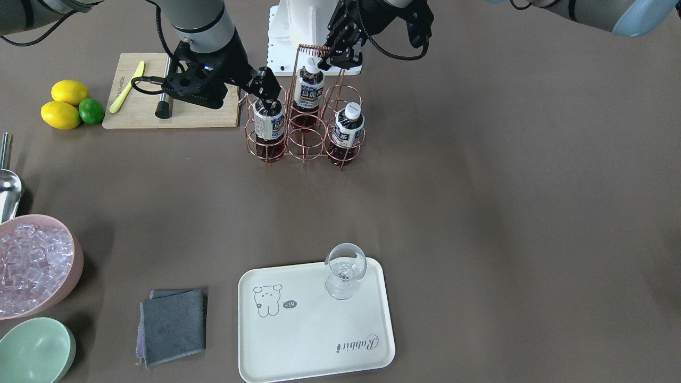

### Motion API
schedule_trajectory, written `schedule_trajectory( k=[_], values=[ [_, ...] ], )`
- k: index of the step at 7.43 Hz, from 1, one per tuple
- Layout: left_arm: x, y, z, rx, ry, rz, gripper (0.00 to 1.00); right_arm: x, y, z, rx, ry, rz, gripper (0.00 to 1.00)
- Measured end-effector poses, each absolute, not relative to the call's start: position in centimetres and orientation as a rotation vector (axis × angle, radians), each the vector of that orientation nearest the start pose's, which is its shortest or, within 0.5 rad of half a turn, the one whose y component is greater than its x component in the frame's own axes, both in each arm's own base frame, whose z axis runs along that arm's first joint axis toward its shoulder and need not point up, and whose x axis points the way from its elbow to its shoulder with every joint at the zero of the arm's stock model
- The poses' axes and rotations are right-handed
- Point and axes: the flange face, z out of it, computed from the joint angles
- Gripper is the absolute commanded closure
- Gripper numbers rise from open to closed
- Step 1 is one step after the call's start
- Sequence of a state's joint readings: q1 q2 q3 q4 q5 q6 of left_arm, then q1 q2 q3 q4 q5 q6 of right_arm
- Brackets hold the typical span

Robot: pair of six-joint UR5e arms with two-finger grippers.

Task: Take tea from basket to plate

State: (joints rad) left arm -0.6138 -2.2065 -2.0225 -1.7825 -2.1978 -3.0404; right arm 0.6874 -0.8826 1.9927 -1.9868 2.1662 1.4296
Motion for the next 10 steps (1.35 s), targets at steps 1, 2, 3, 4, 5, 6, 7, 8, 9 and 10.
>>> schedule_trajectory(
  k=[1, 2, 3, 4, 5, 6, 7, 8, 9, 10],
  values=[
    [39.8, -37.2, 8.3, -1.097, 1.0, -1.33, 1.0, -40.8, -41.4, 13.8, -0.243, -0.819, 0.291, 0.04],
    [39.8, -37.2, 8.3, -1.097, 0.999, -1.33, 1.0, -41.7, -41.0, 13.8, -0.237, -0.802, 0.286, 0.1],
    [39.8, -37.2, 8.3, -1.097, 0.999, -1.33, 1.0, -42.3, -41.1, 13.7, -0.235, -0.79, 0.286, 0.18],
    [39.7, -37.2, 8.4, -1.097, 0.999, -1.331, 1.0, -43.0, -41.5, 13.3, -0.234, -0.782, 0.288, 0.24],
    [39.7, -37.2, 8.5, -1.097, 0.998, -1.332, 1.0, -43.4, -41.7, 13.0, -0.234, -0.776, 0.289, 0.25],
    [39.7, -37.2, 8.6, -1.098, 0.999, -1.331, 1.0, -43.7, -41.6, 12.9, -0.236, -0.773, 0.286, 0.34],
    [39.7, -37.2, 8.6, -1.098, 1.0, -1.33, 1.0, -44.1, -41.2, 13.1, -0.24, -0.766, 0.279, 0.39],
    [39.7, -37.1, 8.6, -1.098, 1.0, -1.329, 1.0, -44.4, -40.9, 13.2, -0.243, -0.762, 0.274, 0.4],
    [39.7, -37.1, 8.6, -1.097, 1.0, -1.329, 1.0, -44.6, -40.7, 13.3, -0.245, -0.76, 0.271, 0.45],
    [39.7, -37.2, 8.6, -1.097, 1.001, -1.329, 1.0, -44.6, -40.6, 13.3, -0.246, -0.76, 0.269, 0.51]
  ],
)
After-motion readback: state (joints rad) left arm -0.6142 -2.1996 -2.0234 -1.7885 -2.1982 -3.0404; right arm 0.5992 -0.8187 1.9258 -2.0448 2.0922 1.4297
